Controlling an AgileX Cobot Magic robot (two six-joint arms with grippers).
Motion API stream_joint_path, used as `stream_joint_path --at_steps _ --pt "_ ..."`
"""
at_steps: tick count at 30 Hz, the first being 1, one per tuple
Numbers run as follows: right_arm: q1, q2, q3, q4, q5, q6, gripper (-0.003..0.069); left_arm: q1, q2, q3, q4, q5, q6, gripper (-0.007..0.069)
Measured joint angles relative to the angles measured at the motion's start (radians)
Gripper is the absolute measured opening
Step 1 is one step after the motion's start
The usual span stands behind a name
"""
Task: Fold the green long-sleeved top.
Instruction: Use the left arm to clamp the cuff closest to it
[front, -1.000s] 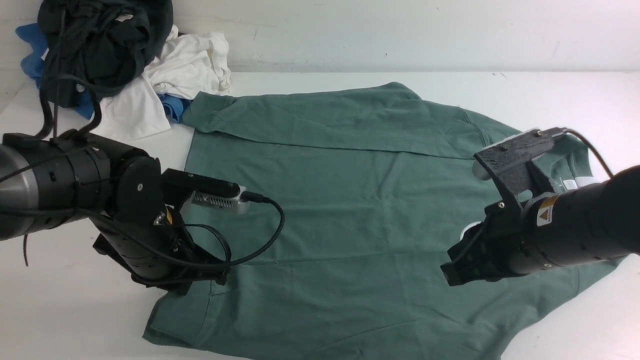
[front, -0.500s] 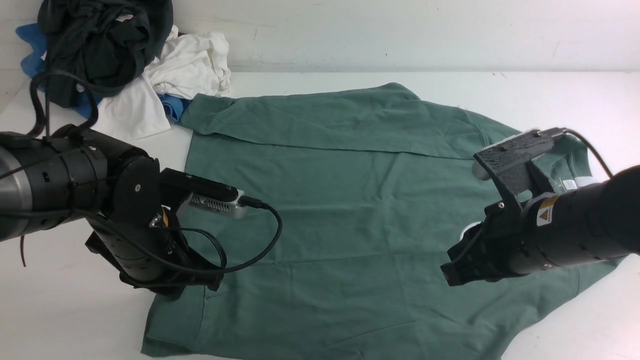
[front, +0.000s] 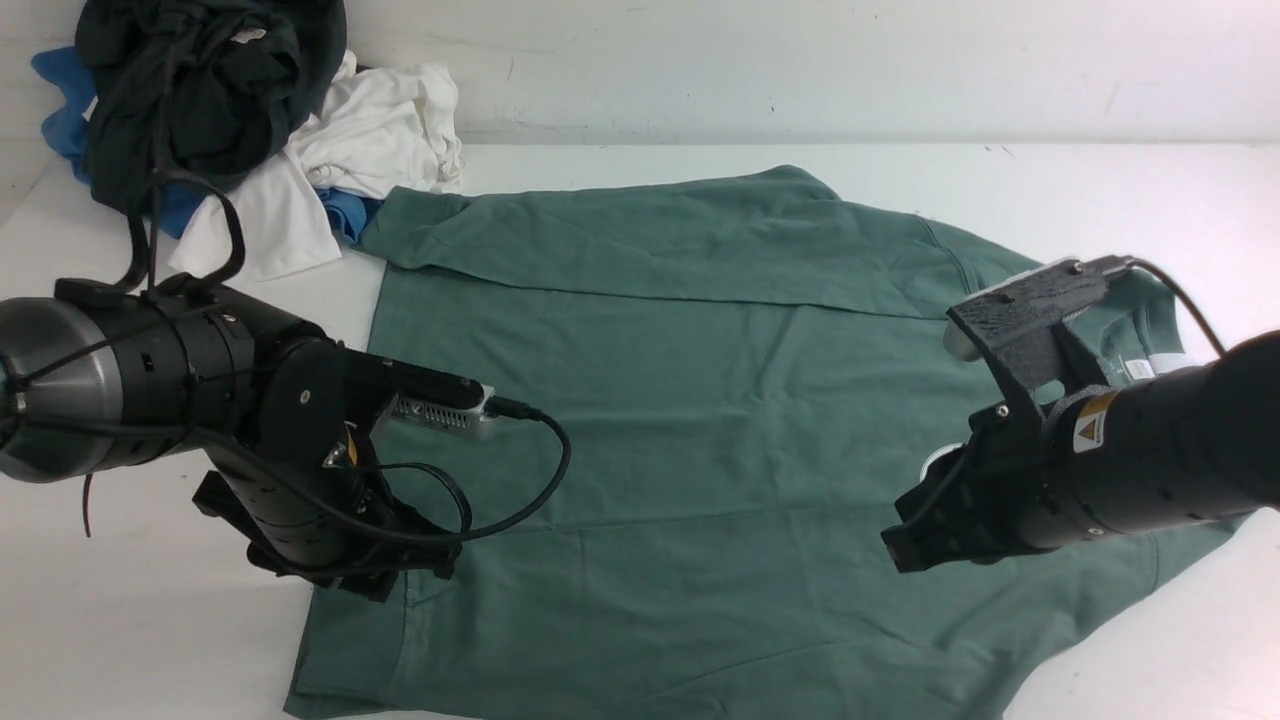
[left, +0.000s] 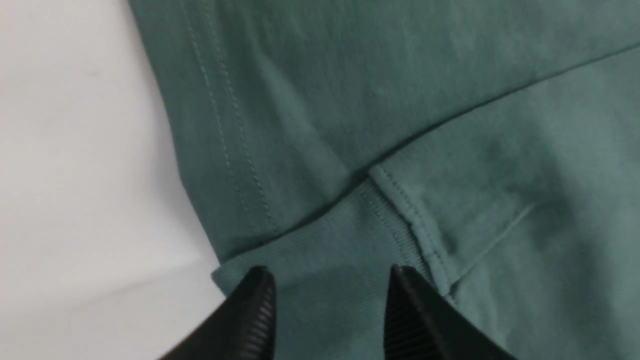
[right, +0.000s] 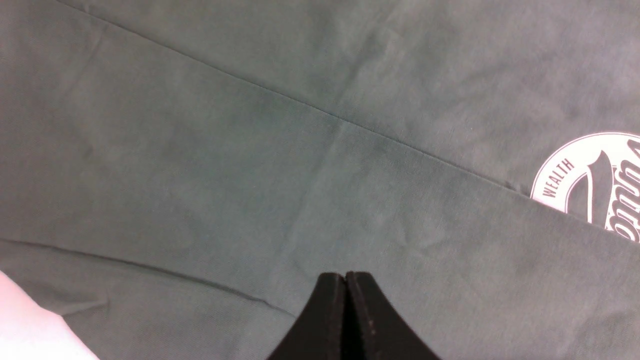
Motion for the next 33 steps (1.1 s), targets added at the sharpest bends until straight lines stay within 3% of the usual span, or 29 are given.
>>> stream_joint_path --at_steps 7,12,17,20,28,33 --pt "0.0 0.0 0.0 0.0 0.0 0.0 -0.001 0.0 0.024 0.0 0.0 -0.002 0.005 0.0031" --pt "0.0 0.0 0.0 0.0 0.0 0.0 -0.001 0.0 -0.013 0.0 0.0 0.001 0.008 -0.0008" --pt "0.0 0.0 0.0 0.0 0.0 0.0 -0.001 0.008 -0.059 0.0 0.012 0.043 0.008 -0.0005" --pt "0.0 0.0 0.0 0.008 0.0 0.0 -0.001 0.038 -0.054 0.0 0.011 0.058 0.015 0.0036" --pt "0.0 0.0 0.0 0.024 0.0 0.0 -0.001 0.064 0.003 0.0 -0.004 0.039 0.041 0.0295" --pt "0.0 0.0 0.0 0.026 0.0 0.0 -0.001 0.064 0.029 0.0 -0.004 0.018 0.059 0.0258"
